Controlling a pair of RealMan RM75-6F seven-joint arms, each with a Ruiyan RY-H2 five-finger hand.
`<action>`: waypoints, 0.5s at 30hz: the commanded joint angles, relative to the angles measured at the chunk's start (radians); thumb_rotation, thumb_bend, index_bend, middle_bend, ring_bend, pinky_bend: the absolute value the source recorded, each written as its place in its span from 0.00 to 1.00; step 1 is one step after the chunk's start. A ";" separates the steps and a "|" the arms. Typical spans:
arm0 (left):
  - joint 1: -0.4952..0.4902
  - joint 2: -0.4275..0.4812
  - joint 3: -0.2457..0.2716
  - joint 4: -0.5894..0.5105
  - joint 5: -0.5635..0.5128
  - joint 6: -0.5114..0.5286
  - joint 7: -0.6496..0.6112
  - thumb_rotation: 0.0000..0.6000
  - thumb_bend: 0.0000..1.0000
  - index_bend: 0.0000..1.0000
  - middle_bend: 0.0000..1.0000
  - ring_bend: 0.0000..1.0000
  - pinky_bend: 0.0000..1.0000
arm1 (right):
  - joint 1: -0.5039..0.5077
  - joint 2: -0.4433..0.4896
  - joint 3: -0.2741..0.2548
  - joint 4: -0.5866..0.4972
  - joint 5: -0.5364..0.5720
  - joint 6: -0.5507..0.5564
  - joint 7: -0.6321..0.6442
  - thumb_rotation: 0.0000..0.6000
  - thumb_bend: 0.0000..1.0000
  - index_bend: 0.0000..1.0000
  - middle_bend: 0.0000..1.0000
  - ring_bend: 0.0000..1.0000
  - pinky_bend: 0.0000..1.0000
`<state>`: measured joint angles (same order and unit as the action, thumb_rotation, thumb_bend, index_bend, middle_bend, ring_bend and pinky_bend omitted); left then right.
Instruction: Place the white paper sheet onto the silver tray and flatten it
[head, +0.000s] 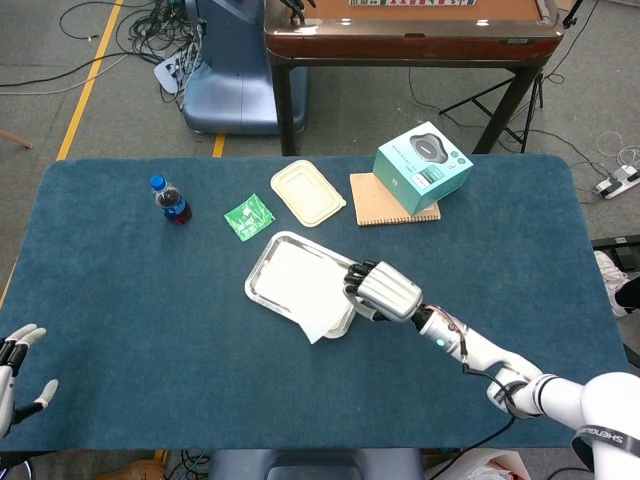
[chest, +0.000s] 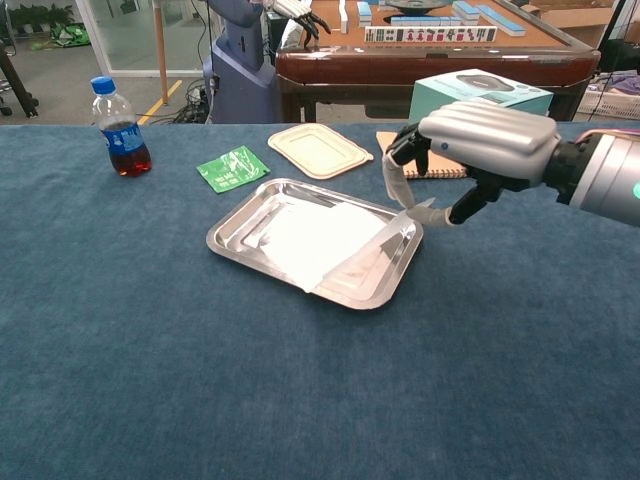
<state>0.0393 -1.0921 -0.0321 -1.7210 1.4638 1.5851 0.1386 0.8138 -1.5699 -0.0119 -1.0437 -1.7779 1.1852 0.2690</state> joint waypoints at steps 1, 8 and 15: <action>0.002 0.001 0.001 -0.005 0.002 0.003 0.006 1.00 0.22 0.22 0.18 0.17 0.11 | 0.014 -0.028 -0.004 0.060 -0.001 -0.010 0.038 1.00 0.49 0.68 0.46 0.31 0.44; 0.005 0.006 -0.001 -0.015 -0.006 0.006 0.020 1.00 0.22 0.22 0.18 0.17 0.11 | 0.012 -0.050 -0.014 0.137 -0.005 0.022 0.083 1.00 0.49 0.68 0.46 0.31 0.44; -0.005 -0.001 -0.002 -0.024 -0.002 -0.006 0.043 1.00 0.22 0.22 0.18 0.17 0.11 | 0.034 -0.087 -0.026 0.214 -0.024 0.033 0.123 1.00 0.49 0.68 0.46 0.31 0.44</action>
<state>0.0350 -1.0925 -0.0335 -1.7446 1.4618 1.5801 0.1806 0.8402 -1.6456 -0.0348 -0.8449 -1.7951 1.2133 0.3823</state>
